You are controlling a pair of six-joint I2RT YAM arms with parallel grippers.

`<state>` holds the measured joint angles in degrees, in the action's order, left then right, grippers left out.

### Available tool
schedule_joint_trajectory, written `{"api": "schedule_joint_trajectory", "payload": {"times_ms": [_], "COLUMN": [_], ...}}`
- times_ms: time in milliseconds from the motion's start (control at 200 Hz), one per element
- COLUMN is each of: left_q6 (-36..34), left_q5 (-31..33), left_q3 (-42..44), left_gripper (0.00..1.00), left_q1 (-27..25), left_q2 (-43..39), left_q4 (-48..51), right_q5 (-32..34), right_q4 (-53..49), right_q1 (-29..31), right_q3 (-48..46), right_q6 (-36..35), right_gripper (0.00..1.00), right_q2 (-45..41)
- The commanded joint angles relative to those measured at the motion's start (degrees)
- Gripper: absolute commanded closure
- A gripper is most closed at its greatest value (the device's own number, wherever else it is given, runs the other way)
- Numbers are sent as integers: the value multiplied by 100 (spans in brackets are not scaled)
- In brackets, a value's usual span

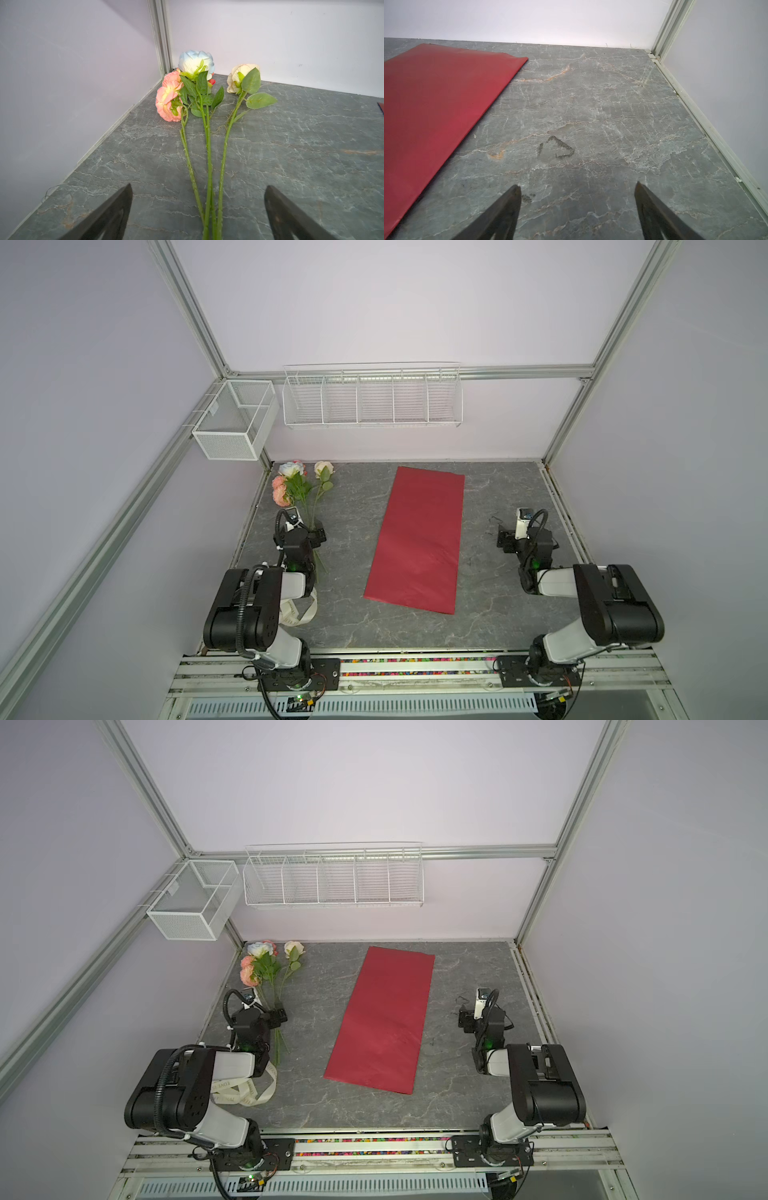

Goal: Tie the bouquet of fake flowers

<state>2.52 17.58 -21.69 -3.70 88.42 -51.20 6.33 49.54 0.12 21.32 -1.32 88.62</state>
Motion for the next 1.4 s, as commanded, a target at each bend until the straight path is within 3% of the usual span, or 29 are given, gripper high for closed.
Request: {"api": "schedule_joint_trajectory", "payload": {"times_ms": [0, 1050, 1220, 1320, 1400], "left_q6": [-2, 76, 99, 111, 325], "left_q5": [39, 184, 269, 338, 522], "left_q3": [-25, 182, 467, 312, 50], "left_gripper": [1, 1, 1, 1, 1], "left_q1": [19, 19, 15, 3, 1], "left_q2": [46, 14, -237, -707, -1258], "left_q4": [-169, -529, -865, -146, 970], "right_q5": [-53, -114, -12, 32, -99], "right_q4": [12, 57, -724, -2175, -3201], "right_q1": [-12, -8, 75, 119, 115], "right_q3": [74, 59, 309, 781, 1109], "right_q6": [-18, -54, -125, 98, 460], "right_gripper": [12, 12, 12, 12, 12], "right_q2": [-99, -131, -476, -1016, -1404]}}
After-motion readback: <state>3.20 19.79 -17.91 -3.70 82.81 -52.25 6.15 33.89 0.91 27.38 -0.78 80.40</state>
